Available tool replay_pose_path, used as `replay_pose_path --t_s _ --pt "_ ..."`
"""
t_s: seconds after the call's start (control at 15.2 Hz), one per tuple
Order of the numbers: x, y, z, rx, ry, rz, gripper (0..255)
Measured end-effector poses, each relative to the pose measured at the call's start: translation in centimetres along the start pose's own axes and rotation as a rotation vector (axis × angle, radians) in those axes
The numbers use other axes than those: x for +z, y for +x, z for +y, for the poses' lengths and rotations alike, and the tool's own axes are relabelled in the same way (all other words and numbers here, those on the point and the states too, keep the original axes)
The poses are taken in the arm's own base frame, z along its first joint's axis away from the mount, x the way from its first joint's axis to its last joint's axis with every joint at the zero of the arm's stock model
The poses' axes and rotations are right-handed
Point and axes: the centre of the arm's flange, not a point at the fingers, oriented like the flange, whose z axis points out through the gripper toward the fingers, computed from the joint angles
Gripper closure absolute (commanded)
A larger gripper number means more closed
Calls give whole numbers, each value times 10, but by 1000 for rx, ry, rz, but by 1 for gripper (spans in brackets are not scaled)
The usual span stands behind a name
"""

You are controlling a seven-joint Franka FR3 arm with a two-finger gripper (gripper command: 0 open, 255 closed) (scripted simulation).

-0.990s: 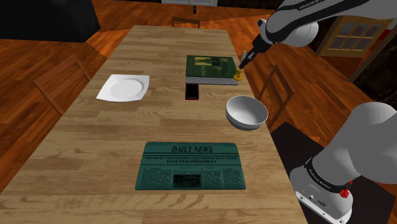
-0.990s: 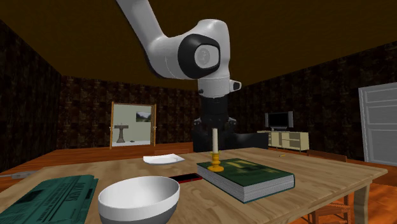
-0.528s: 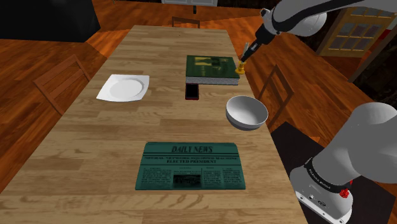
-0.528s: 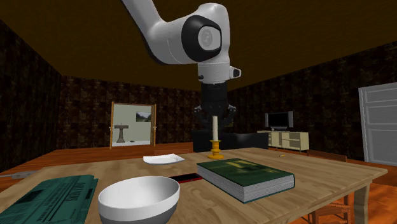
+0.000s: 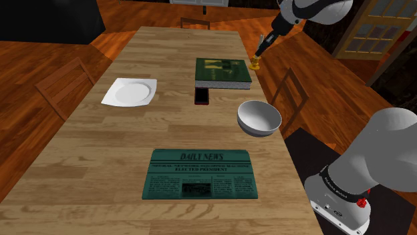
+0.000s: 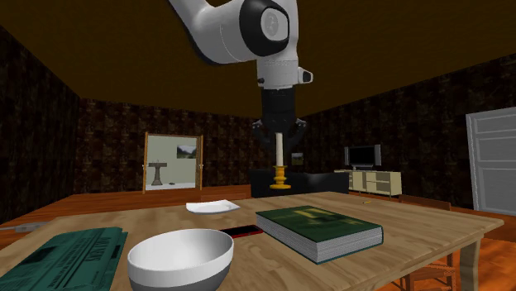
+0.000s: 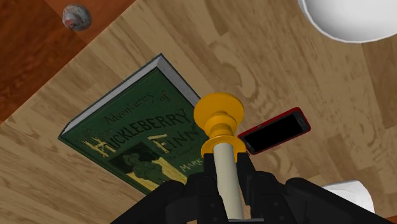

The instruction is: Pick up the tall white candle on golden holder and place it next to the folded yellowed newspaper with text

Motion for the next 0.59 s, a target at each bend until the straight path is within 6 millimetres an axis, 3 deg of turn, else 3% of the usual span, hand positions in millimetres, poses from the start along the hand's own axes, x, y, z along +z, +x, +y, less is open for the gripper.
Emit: replay_pose_path --t_s 0.46,0.59 --pt "-34 15 0 0 0 0 255" --pt "-35 21 -15 -1 0 0 255"
